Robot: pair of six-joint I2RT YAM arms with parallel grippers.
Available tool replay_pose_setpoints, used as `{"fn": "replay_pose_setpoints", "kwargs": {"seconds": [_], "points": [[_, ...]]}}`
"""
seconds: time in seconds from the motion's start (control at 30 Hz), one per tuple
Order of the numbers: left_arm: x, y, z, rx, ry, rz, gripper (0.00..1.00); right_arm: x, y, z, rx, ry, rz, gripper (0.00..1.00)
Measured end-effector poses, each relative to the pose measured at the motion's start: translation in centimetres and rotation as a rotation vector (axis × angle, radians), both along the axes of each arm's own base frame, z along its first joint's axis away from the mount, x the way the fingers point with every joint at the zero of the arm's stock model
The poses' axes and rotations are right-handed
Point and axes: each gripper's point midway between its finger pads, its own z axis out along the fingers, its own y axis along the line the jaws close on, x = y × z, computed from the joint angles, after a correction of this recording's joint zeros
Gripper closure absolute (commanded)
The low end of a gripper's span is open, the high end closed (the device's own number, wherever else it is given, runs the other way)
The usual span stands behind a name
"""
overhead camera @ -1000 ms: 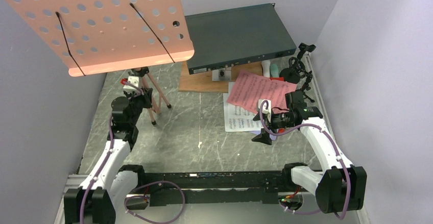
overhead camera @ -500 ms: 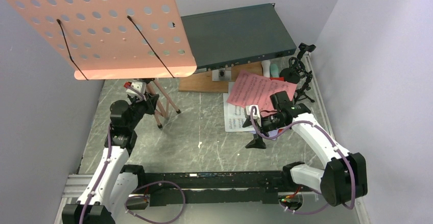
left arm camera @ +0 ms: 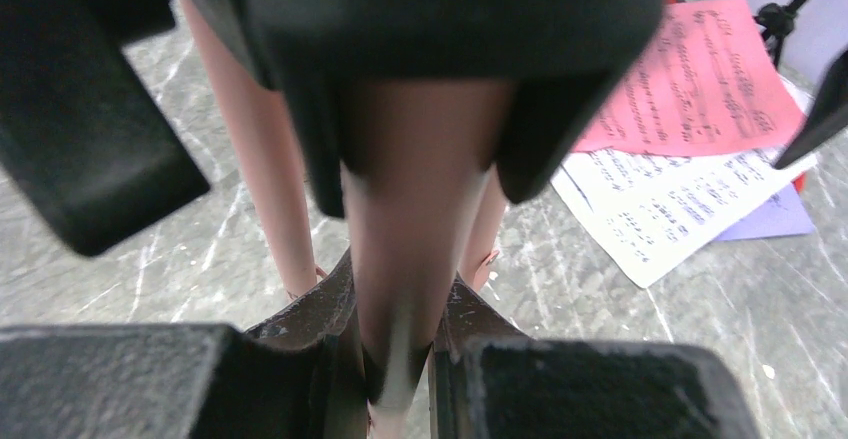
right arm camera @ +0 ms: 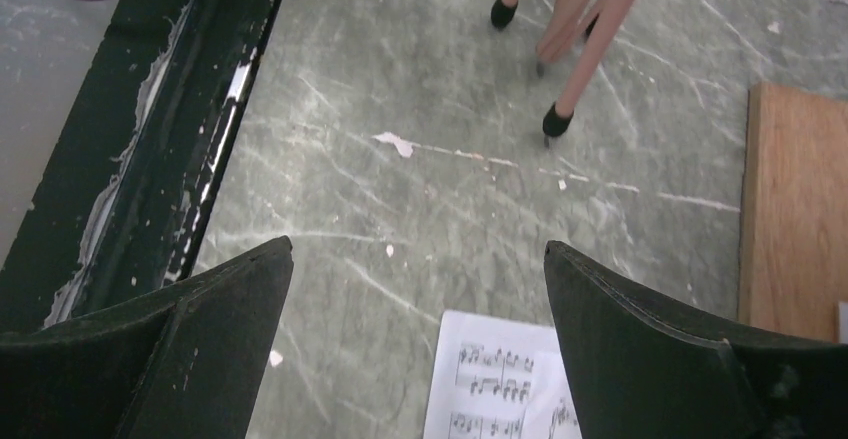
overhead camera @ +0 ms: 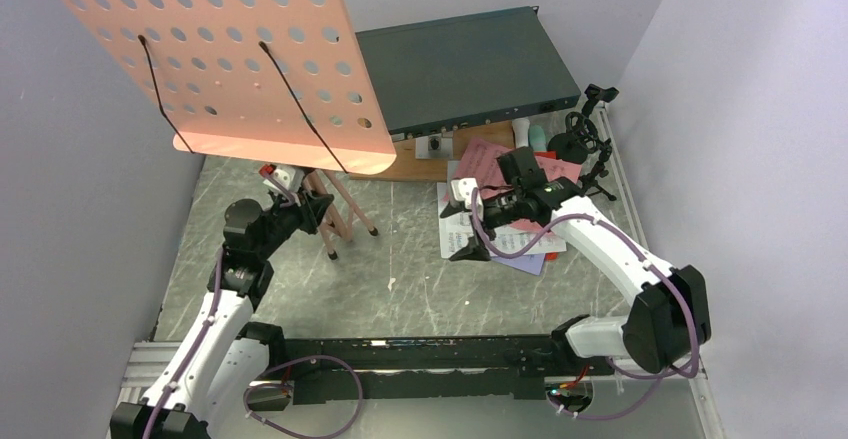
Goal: Pack up the instrument practice props
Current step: Close the music stand at the center of the board.
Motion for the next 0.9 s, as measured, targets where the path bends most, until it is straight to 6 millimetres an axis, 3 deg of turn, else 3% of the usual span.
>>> {"fn": "replay_pose_setpoints", "kwargs": {"seconds": [0.3,0.5,0.9], "points": [[-1.6,-3.4,-0.1,-0.003,0.007,-0.112,1.0,-0.4,3.7,-0.4,0.003,0.046,0.012,0.0],[-1.9,-5.6,-0.1,0.01,0.009,-0.156,1.0,0.6,5.5,-0.1,0.016,0.066,-0.026,0.0],[-2.9,-10.4,-0.2,0.087,-0.006,-0.241,1.0,1.8,9.1,-1.6,0.024,0.174,-0.123,0.03]]}}
